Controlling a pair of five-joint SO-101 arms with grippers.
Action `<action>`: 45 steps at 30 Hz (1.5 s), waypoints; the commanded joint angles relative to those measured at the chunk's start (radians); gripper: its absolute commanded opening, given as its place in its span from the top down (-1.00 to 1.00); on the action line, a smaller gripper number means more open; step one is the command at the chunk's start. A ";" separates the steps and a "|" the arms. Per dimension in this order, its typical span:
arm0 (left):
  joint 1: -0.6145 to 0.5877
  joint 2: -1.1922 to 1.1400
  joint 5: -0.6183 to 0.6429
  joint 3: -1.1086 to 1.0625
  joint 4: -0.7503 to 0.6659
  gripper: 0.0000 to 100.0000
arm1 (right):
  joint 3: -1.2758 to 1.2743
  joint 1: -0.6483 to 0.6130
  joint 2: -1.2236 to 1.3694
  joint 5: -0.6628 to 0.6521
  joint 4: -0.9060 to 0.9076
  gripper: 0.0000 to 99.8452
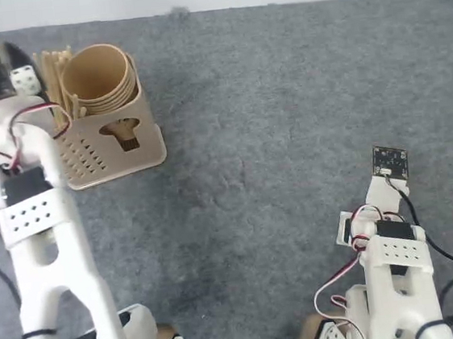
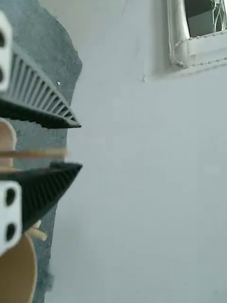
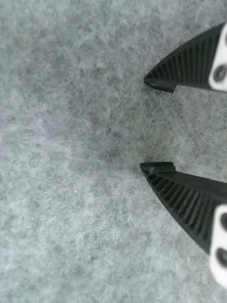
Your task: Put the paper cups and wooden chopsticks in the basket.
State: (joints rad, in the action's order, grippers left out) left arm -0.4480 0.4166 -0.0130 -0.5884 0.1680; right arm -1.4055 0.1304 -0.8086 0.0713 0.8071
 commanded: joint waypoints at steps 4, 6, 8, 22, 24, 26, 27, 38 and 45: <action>-0.049 0.181 -0.012 -0.002 0.175 0.46 | 0.006 -0.007 -0.021 -0.008 -0.021 0.50; -0.049 0.295 -0.011 -0.004 0.279 0.53 | 0.006 -0.008 -0.021 -0.006 -0.022 0.50; -0.029 0.411 -0.014 -0.004 0.390 0.59 | 0.006 -0.007 -0.021 -0.003 -0.041 0.53; 0.146 0.605 -0.014 -0.409 0.600 0.98 | 0.011 0.114 -0.371 0.000 0.194 0.98; 0.164 0.605 -0.012 -0.484 0.586 0.98 | -0.006 0.183 -0.499 0.002 0.225 0.98; 0.166 0.605 -0.012 -0.552 0.555 0.98 | -0.044 0.225 -0.647 0.002 0.249 0.98; 0.164 0.605 -0.014 -0.584 0.539 0.98 | -0.078 0.229 -0.723 0.000 0.260 0.98; 0.170 0.605 -0.018 -0.894 0.330 0.98 | -0.281 0.030 -0.935 -0.008 0.229 0.98; 0.198 0.605 -0.078 -0.908 0.327 0.98 | -0.281 0.036 -0.940 0.000 0.337 0.98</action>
State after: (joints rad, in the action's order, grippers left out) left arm -0.2823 0.9996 -0.0437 -1.4968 0.5194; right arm -1.6678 0.1657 -1.7461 0.0713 1.0971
